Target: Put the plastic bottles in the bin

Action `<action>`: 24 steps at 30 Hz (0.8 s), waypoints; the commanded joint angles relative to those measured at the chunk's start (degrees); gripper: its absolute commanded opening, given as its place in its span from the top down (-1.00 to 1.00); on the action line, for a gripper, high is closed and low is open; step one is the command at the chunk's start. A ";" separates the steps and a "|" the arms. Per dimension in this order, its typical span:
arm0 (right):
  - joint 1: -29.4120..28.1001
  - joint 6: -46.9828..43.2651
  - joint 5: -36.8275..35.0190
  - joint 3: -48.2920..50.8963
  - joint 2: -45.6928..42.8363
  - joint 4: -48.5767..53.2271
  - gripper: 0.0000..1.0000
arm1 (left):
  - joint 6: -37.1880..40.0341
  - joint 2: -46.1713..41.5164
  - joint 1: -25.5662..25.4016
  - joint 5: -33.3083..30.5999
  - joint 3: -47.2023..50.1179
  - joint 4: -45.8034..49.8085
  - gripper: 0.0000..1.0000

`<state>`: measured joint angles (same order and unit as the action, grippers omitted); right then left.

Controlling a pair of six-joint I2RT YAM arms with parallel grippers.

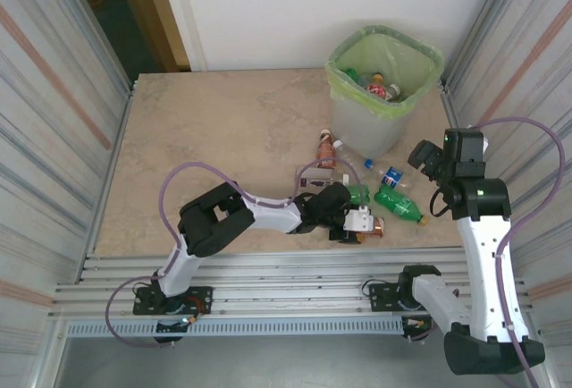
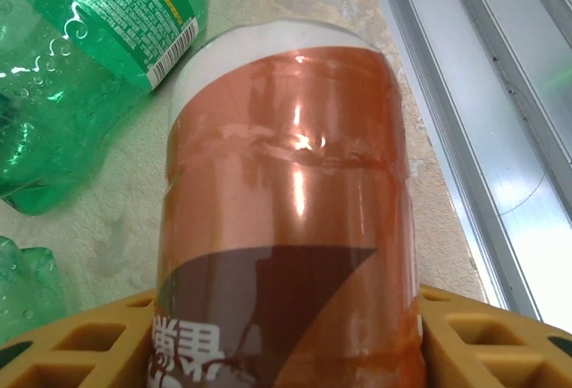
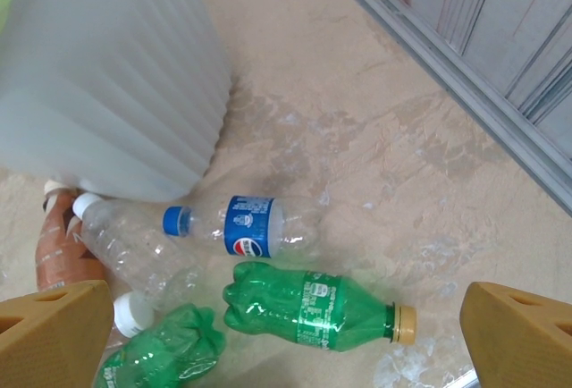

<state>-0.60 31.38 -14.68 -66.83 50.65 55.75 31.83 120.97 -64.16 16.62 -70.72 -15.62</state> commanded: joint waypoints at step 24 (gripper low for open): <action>-0.61 1.25 21.56 3.92 -7.22 -13.36 -0.95 | -14.83 -31.78 5.39 -12.12 16.65 -10.78 0.23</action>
<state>-0.73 31.53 -1.32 -64.25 44.14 47.94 22.09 93.14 -60.58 9.17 -56.58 -23.70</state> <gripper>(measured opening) 0.978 0.546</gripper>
